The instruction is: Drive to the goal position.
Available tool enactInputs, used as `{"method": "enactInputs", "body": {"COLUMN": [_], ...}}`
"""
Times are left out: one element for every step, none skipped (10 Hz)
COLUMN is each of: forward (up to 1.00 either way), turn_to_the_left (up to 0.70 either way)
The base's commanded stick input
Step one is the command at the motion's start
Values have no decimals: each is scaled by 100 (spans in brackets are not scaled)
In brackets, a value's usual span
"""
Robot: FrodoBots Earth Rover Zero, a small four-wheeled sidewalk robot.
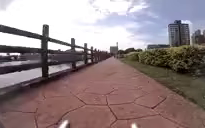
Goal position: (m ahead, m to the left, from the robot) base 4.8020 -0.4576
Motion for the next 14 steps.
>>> {"method": "enactInputs", "body": {"forward": [100,100,100,100,100,100,100,100,100,100,100,100,100,100], "turn_to_the_left": [0,0,0,0,0,0,0,0,0,0,0,0,0,0]}}
